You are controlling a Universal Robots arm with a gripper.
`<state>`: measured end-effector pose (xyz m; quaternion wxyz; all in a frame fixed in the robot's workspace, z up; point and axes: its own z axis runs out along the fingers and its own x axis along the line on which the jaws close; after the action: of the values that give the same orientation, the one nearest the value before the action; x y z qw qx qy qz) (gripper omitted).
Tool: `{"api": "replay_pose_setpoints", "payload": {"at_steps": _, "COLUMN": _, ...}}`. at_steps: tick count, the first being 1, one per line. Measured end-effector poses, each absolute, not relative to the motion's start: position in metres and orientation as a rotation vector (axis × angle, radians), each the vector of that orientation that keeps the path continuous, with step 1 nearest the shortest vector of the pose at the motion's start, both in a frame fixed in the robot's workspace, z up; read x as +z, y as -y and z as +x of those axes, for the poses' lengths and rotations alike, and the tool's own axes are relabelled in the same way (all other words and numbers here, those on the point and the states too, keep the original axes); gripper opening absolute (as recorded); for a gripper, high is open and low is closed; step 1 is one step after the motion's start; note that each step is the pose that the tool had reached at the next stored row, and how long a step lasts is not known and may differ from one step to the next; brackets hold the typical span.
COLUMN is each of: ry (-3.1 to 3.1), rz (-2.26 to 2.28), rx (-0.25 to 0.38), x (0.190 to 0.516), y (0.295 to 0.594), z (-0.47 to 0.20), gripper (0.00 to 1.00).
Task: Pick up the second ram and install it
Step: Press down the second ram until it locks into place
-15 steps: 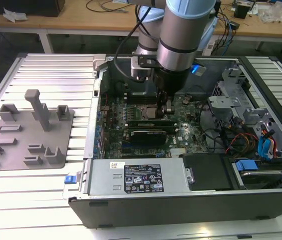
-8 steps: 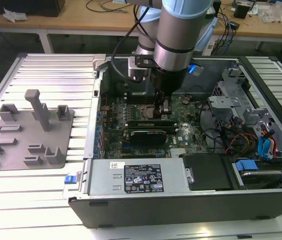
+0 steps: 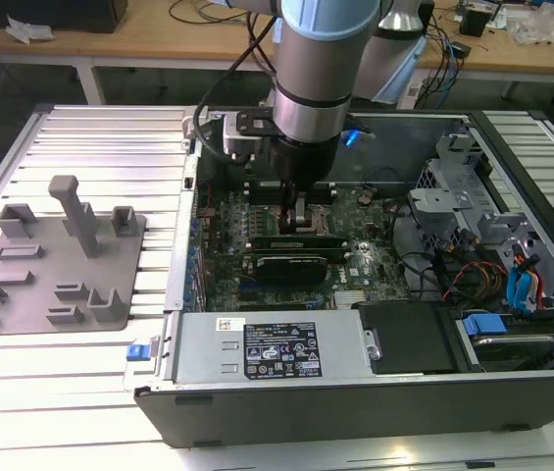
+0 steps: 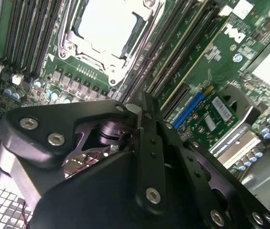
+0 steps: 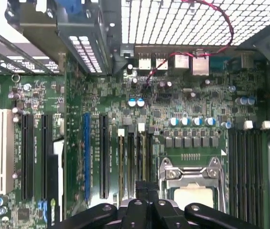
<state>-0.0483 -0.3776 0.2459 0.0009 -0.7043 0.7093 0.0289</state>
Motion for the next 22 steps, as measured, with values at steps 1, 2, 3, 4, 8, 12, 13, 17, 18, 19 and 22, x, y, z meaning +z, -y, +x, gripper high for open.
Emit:
{"api": "replay_pose_setpoints", "payload": {"at_steps": 1, "ry": -2.227, "rz": -2.211, "rx": 0.091, "x": 0.245, "y": 0.378, "z": -0.050, "gripper": 0.08}}
{"api": "replay_pose_setpoints", "payload": {"at_steps": 2, "ry": -2.227, "rz": -2.211, "rx": 0.091, "x": 0.243, "y": 0.378, "z": -0.052, "gripper": 0.08}}
{"api": "replay_pose_setpoints", "payload": {"at_steps": 3, "ry": -2.227, "rz": -2.211, "rx": 0.091, "x": 0.241, "y": 0.378, "z": -0.053, "gripper": 0.08}}
{"api": "replay_pose_setpoints", "payload": {"at_steps": 4, "ry": -2.227, "rz": -2.211, "rx": 0.091, "x": 0.240, "y": 0.378, "z": -0.053, "gripper": 0.08}}
{"api": "replay_pose_setpoints", "payload": {"at_steps": 8, "ry": -2.227, "rz": -2.212, "rx": 0.091, "x": 0.233, "y": 0.378, "z": -0.054, "gripper": 0.08}}
{"api": "replay_pose_setpoints", "payload": {"at_steps": 12, "ry": -2.227, "rz": -2.212, "rx": 0.091, "x": 0.231, "y": 0.378, "z": -0.055, "gripper": 0.08}}
{"api": "replay_pose_setpoints", "payload": {"at_steps": 13, "ry": -2.227, "rz": -2.212, "rx": 0.091, "x": 0.231, "y": 0.378, "z": -0.055, "gripper": 0.08}}
{"api": "replay_pose_setpoints", "payload": {"at_steps": 17, "ry": -2.227, "rz": -2.211, "rx": 0.091, "x": 0.229, "y": 0.378, "z": -0.055, "gripper": 0.08}}
{"api": "replay_pose_setpoints", "payload": {"at_steps": 18, "ry": -2.227, "rz": -2.212, "rx": 0.091, "x": 0.229, "y": 0.378, "z": -0.055, "gripper": 0.08}}
{"api": "replay_pose_setpoints", "payload": {"at_steps": 19, "ry": -2.227, "rz": -2.211, "rx": 0.091, "x": 0.228, "y": 0.378, "z": -0.055, "gripper": 0.08}}
{"api": "replay_pose_setpoints", "payload": {"at_steps": 22, "ry": -2.227, "rz": -2.212, "rx": 0.091, "x": 0.228, "y": 0.378, "z": -0.055, "gripper": 0.08}}
